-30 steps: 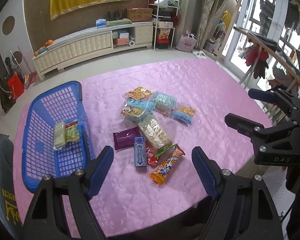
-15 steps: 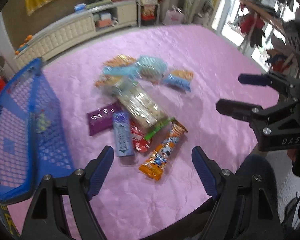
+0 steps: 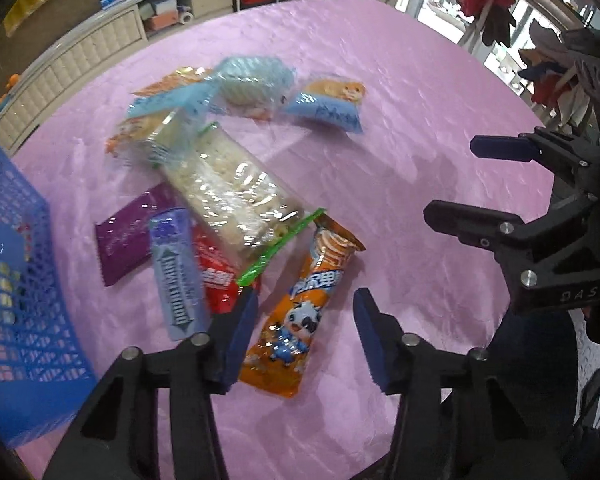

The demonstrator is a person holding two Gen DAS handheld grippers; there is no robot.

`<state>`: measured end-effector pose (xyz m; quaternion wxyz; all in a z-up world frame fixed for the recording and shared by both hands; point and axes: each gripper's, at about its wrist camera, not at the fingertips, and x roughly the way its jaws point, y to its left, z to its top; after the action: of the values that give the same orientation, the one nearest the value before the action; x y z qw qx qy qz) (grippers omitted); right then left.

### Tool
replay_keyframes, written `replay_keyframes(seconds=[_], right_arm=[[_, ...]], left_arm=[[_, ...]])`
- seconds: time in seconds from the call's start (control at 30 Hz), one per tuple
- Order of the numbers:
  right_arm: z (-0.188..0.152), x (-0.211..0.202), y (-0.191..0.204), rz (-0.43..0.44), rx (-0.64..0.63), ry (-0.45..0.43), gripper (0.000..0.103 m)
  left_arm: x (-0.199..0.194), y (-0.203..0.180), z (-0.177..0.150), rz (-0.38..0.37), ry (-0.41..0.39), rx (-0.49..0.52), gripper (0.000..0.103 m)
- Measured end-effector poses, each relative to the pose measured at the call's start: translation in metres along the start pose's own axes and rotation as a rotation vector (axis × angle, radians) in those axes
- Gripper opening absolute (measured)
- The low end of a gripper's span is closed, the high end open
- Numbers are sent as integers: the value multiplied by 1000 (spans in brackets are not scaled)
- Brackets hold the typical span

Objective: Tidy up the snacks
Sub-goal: 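Grasp the orange stick snack with the left tool while the right tool grasps the blue-striped pack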

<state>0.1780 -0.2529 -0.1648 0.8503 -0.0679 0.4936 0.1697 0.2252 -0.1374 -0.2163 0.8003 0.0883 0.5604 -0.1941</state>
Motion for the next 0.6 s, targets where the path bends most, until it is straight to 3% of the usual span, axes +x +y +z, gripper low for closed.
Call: replay_keyframes(seconds=[0.13, 0.27, 0.47, 0.6], right_arm=[[-5, 1, -3, 7, -2, 9, 95], [-8, 3, -6, 21, -3, 19, 95], [-7, -6, -14, 23, 19, -24, 95], [-4, -9, -18, 13, 15, -23, 95]], left_arm=[[12, -8, 2, 19, 25, 39, 46], [23, -14, 3, 13, 51, 47, 25], [22, -25, -6, 45, 32, 55, 16], [16, -25, -10, 36, 19, 9, 13]])
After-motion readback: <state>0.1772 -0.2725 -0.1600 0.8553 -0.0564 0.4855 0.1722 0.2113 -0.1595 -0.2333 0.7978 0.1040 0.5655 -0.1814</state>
